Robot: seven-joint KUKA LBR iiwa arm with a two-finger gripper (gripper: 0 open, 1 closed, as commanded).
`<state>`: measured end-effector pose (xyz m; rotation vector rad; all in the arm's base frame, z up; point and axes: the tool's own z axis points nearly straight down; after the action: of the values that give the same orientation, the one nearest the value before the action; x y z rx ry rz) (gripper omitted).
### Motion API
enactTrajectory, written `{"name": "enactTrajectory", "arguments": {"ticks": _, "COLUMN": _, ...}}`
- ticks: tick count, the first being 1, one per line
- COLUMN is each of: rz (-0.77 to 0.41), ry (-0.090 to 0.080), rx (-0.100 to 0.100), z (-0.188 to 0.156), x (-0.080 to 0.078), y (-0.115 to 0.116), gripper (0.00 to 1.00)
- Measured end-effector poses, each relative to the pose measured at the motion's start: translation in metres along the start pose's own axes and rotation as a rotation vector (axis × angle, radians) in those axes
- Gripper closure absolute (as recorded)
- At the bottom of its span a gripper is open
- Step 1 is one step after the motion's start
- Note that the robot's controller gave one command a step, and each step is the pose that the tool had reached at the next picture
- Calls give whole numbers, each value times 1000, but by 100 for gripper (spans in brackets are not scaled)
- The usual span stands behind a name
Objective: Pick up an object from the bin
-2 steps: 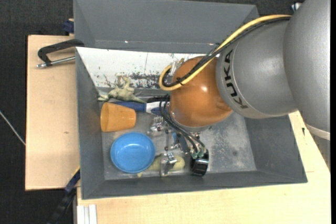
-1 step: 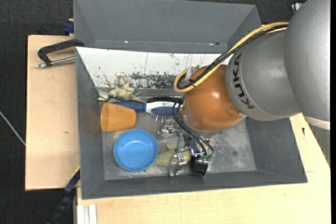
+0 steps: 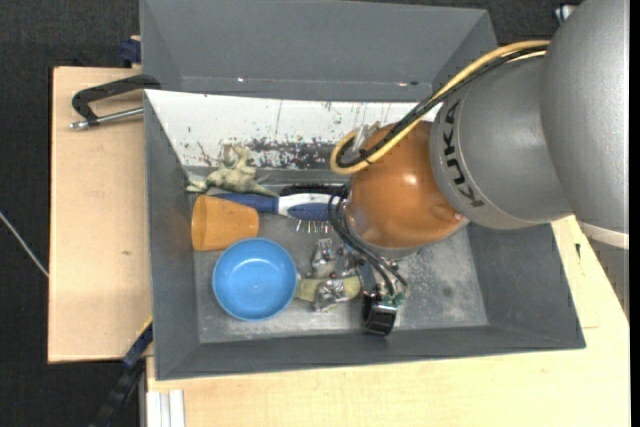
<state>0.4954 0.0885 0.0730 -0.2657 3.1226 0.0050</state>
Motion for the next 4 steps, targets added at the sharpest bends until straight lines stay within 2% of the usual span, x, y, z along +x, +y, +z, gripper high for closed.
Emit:
{"name": "enactTrajectory", "arguments": {"ticks": 1, "rz": -1, "ry": 8, "rx": 1, "z": 2, "x": 2, "y": 0, "gripper": 0}}
{"name": "enactTrajectory", "arguments": {"ticks": 2, "rz": 0, "ry": 1, "rx": 0, "z": 0, "x": 0, "y": 0, "gripper": 100}}
{"name": "enactTrajectory", "arguments": {"ticks": 3, "rz": -30, "ry": -6, "rx": 2, "z": -154, "x": 1, "y": 2, "gripper": 100}}
{"name": "enactTrajectory", "arguments": {"ticks": 4, "rz": -204, "ry": 11, "rx": 0, "z": -66, "x": -28, "y": 16, "gripper": 100}}
